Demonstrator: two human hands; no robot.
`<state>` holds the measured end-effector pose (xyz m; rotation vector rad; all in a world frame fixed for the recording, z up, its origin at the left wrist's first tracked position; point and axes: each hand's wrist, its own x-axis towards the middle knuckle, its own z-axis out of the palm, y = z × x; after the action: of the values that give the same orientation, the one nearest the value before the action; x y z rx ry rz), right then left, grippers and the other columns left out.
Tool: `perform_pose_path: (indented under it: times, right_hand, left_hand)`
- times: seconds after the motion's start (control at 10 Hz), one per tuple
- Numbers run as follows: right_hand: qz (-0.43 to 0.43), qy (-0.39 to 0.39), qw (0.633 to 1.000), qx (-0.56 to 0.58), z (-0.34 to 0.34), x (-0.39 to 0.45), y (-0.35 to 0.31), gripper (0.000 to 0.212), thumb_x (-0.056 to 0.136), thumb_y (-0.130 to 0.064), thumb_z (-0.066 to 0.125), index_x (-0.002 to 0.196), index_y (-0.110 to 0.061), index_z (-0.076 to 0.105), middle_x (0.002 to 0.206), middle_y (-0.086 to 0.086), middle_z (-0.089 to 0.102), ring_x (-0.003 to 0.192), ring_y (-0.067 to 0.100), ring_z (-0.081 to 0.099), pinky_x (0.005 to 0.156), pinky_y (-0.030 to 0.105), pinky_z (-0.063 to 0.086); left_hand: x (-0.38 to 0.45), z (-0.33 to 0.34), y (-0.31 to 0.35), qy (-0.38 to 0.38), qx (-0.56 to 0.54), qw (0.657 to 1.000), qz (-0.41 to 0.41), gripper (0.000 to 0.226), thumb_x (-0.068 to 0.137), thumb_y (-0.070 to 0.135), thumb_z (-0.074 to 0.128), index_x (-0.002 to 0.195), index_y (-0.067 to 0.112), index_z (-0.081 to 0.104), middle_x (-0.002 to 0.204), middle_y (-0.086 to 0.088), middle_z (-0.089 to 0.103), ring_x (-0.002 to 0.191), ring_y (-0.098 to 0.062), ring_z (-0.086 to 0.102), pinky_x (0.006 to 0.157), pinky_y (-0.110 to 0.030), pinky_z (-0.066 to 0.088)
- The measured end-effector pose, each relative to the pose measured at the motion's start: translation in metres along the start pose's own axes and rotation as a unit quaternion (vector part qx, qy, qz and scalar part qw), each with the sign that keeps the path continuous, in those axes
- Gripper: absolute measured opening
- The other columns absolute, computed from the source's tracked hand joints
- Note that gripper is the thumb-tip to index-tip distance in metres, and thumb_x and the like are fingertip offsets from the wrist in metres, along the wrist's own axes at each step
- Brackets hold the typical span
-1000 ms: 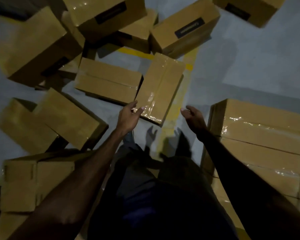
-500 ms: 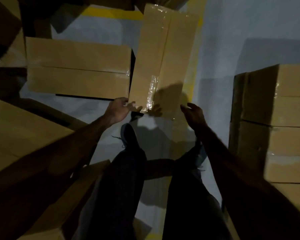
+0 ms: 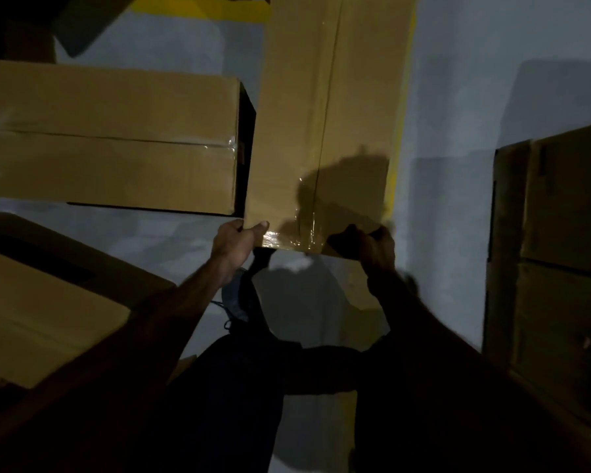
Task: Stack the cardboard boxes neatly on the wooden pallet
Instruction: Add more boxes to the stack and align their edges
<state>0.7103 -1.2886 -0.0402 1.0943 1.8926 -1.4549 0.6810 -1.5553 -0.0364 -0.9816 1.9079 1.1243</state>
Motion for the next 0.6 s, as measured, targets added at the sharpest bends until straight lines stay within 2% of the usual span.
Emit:
perform_pose_path:
  times: [0.1,0.2,0.3,0.4,0.5,0.6]
  right_hand:
    - [-0.012,0.013,0.999,0.051,-0.049,-0.036,-0.027,0.035,0.096,-0.039,0.068,0.113,-0.008,0.071,0.091,0.010,0.080,0.088,0.028,0.079,0.091,0.049,0.062]
    - [-0.063,0.064,0.994,0.057,-0.100,-0.090,-0.082,0.042,0.094,-0.051,0.070,0.115,-0.015,0.073,0.095,0.006,0.080,0.093,0.027,0.077,0.091,0.049,0.061]
    - [-0.075,0.094,0.991,0.066,-0.149,-0.140,-0.133,0.051,0.086,-0.063,0.072,0.114,-0.020,0.076,0.099,0.000,0.080,0.097,0.023,0.075,0.088,0.044,0.061]
    - [-0.054,0.118,0.989,0.065,-0.188,-0.184,-0.177,0.057,0.088,-0.066,0.067,0.106,-0.013,0.075,0.097,0.006,0.076,0.090,0.022,0.072,0.081,0.039,0.061]
    - [-0.021,0.127,0.986,0.104,-0.227,-0.240,-0.193,0.042,0.094,-0.055,0.068,0.104,-0.014,0.073,0.096,0.005,0.071,0.087,0.022,0.071,0.077,0.032,0.058]
    - [-0.012,0.136,0.983,0.120,-0.267,-0.323,-0.201,0.046,0.094,-0.051,0.068,0.113,-0.009,0.072,0.106,0.011,0.075,0.093,0.027,0.073,0.083,0.039,0.062]
  left_hand:
    - [-0.054,0.004,0.026,0.016,-0.030,0.999,0.011,0.074,0.075,0.068,0.079,0.120,0.009,0.071,0.118,0.005,0.072,0.111,-0.021,0.065,0.105,-0.037,0.051]
    - [-0.125,0.007,0.068,0.044,-0.072,0.996,0.040,0.038,0.092,0.046,0.077,0.083,0.017,0.055,0.079,0.006,0.052,0.084,-0.019,0.054,0.075,-0.031,0.042]
    - [-0.209,0.007,0.122,0.091,-0.123,0.986,0.068,0.041,0.093,0.044,0.075,0.079,0.017,0.047,0.072,0.003,0.048,0.067,-0.015,0.049,0.057,-0.029,0.035]
    - [-0.278,0.003,0.169,0.130,-0.164,0.975,0.069,0.041,0.089,0.047,0.076,0.080,0.015,0.054,0.074,0.000,0.054,0.070,-0.020,0.053,0.059,-0.029,0.038]
    - [-0.344,-0.004,0.194,0.124,-0.149,0.978,0.071,0.047,0.084,0.053,0.075,0.089,0.008,0.064,0.086,-0.004,0.065,0.076,-0.022,0.060,0.074,-0.035,0.053]
    - [-0.417,-0.011,0.205,0.103,-0.116,0.984,0.088,0.045,0.082,0.055,0.073,0.093,0.011,0.066,0.093,-0.004,0.068,0.082,-0.023,0.063,0.075,-0.036,0.056]
